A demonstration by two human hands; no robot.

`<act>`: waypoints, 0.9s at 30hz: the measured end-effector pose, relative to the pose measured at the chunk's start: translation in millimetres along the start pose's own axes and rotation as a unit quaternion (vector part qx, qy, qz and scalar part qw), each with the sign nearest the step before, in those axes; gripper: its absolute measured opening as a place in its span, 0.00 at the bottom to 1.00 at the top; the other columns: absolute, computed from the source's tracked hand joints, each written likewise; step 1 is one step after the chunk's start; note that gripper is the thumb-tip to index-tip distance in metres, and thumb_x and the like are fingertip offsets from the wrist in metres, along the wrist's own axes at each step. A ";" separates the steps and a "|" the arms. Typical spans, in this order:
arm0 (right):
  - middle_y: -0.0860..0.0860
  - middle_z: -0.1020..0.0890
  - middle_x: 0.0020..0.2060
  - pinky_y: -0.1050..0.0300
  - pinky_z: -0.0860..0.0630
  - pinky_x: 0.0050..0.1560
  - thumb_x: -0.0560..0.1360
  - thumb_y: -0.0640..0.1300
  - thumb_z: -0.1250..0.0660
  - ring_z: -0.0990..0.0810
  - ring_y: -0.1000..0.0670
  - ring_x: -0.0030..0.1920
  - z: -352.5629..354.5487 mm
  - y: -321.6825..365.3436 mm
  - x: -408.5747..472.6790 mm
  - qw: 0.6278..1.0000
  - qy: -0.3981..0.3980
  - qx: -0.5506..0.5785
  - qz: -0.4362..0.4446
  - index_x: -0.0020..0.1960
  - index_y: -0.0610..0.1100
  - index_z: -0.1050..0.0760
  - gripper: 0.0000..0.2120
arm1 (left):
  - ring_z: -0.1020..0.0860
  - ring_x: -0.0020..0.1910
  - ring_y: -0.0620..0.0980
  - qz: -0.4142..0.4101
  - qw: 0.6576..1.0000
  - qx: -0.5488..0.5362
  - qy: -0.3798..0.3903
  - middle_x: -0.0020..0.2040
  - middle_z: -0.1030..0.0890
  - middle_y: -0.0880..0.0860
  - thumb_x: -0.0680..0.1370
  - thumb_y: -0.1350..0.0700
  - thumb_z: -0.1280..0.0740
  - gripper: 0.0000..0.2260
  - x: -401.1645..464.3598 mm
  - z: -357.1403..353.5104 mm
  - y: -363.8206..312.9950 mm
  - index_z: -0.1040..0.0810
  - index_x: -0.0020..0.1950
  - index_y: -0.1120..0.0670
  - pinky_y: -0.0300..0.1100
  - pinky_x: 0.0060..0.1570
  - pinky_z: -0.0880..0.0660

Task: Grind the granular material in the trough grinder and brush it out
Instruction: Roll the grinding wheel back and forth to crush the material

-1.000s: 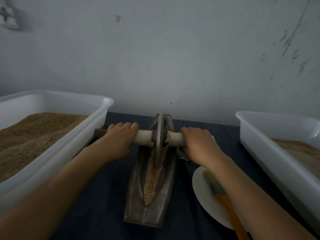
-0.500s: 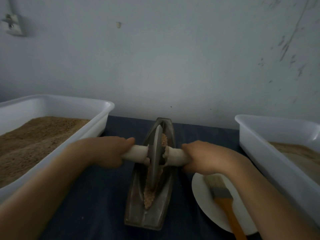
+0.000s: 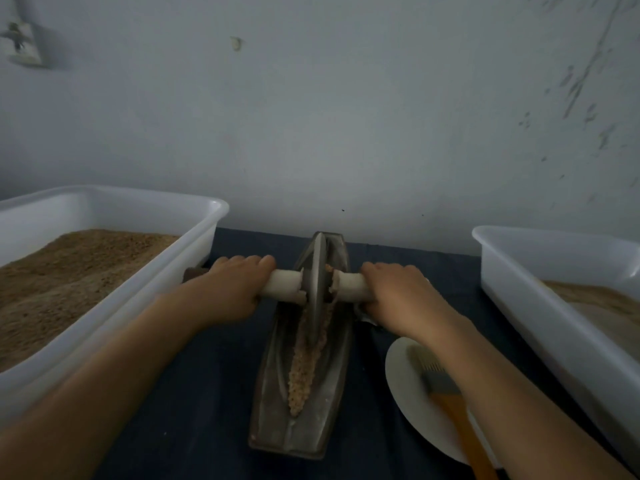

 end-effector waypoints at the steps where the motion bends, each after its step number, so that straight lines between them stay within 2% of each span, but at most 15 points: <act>1: 0.48 0.24 0.51 0.55 0.41 0.43 0.75 0.46 0.36 0.26 0.46 0.51 -4.9 -1.6 2.4 1.000 -0.025 -0.004 -0.007 0.55 0.45 0.32 0.11 | 0.28 0.58 0.49 0.007 0.999 0.013 -0.035 0.60 0.28 0.50 0.78 0.55 0.37 0.14 4.0 -5.1 -0.1 0.36 0.61 0.51 0.44 0.59 0.34; 5: 0.49 0.24 0.50 0.55 0.41 0.43 0.74 0.47 0.35 0.27 0.47 0.50 -15.1 -3.8 6.4 0.997 -0.071 -0.005 -0.023 0.54 0.45 0.32 0.12 | 0.30 0.57 0.48 0.014 0.990 0.042 -0.136 0.59 0.29 0.49 0.76 0.54 0.35 0.17 11.0 -17.1 -3.3 0.36 0.62 0.50 0.42 0.59 0.35; 8: 0.49 0.24 0.51 0.55 0.40 0.43 0.75 0.48 0.36 0.26 0.47 0.50 -11.4 -3.3 4.6 0.998 -0.056 -0.003 -0.014 0.55 0.45 0.32 0.11 | 0.29 0.57 0.48 0.005 0.991 0.036 -0.131 0.59 0.29 0.49 0.76 0.54 0.35 0.17 8.6 -16.6 -1.5 0.37 0.61 0.49 0.42 0.59 0.35; 11: 0.48 0.23 0.51 0.56 0.41 0.42 0.76 0.47 0.37 0.26 0.47 0.49 -0.6 -2.1 0.2 1.000 0.011 0.016 -0.008 0.54 0.44 0.32 0.10 | 0.29 0.58 0.48 -0.004 0.996 0.040 -0.073 0.60 0.29 0.49 0.77 0.53 0.36 0.17 4.1 -8.1 -0.7 0.38 0.63 0.50 0.43 0.59 0.34; 15: 0.48 0.23 0.49 0.59 0.36 0.36 0.76 0.45 0.37 0.27 0.50 0.44 18.5 5.2 -9.8 0.989 0.133 0.060 0.000 0.54 0.44 0.31 0.09 | 0.28 0.55 0.45 -0.024 0.997 0.002 0.077 0.59 0.28 0.48 0.77 0.54 0.36 0.16 -7.9 11.7 -3.8 0.38 0.61 0.48 0.40 0.56 0.33; 17: 0.50 0.25 0.47 0.64 0.36 0.32 0.75 0.46 0.35 0.28 0.52 0.43 30.4 10.4 -15.6 0.979 0.188 0.078 0.006 0.55 0.44 0.29 0.11 | 0.29 0.47 0.42 -0.034 0.987 -0.035 0.151 0.52 0.28 0.46 0.78 0.56 0.36 0.14 -16.4 21.4 -4.4 0.40 0.56 0.46 0.36 0.49 0.33; 20: 0.50 0.25 0.44 0.65 0.36 0.32 0.75 0.47 0.33 0.27 0.52 0.43 44.6 15.6 -24.4 0.968 0.238 0.082 0.024 0.55 0.42 0.27 0.12 | 0.31 0.38 0.40 -0.041 0.972 -0.052 0.227 0.41 0.32 0.42 0.78 0.55 0.36 0.14 -28.5 31.8 -3.8 0.42 0.52 0.45 0.32 0.38 0.36; 22: 0.48 0.23 0.46 0.65 0.35 0.32 0.75 0.47 0.34 0.26 0.52 0.43 49.2 17.8 -27.9 0.963 0.253 0.085 0.032 0.56 0.41 0.25 0.12 | 0.31 0.38 0.40 -0.045 0.965 -0.054 0.253 0.41 0.32 0.43 0.78 0.54 0.36 0.13 -33.1 35.8 -3.1 0.40 0.52 0.45 0.34 0.40 0.34; 24: 0.47 0.22 0.47 0.64 0.35 0.31 0.75 0.46 0.34 0.26 0.52 0.43 49.2 18.5 -27.3 0.963 0.256 0.082 0.034 0.55 0.41 0.25 0.12 | 0.29 0.41 0.42 -0.043 0.962 -0.061 0.263 0.43 0.30 0.44 0.78 0.54 0.36 0.12 -33.2 36.4 -3.1 0.39 0.53 0.46 0.38 0.46 0.30; 27: 0.50 0.26 0.39 0.64 0.37 0.29 0.75 0.45 0.35 0.29 0.54 0.36 42.0 16.7 -19.8 0.971 0.229 0.068 0.030 0.50 0.42 0.28 0.08 | 0.28 0.46 0.46 -0.028 0.967 -0.080 0.241 0.48 0.29 0.47 0.78 0.56 0.36 0.13 -25.8 30.2 -3.1 0.39 0.55 0.47 0.41 0.49 0.30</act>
Point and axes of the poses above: each hand's wrist, its own x-axis towards the middle knuckle, its own z-axis out of the back of the hand, y = z × x, the point moved 1 cm from there along x, towards the middle knuckle
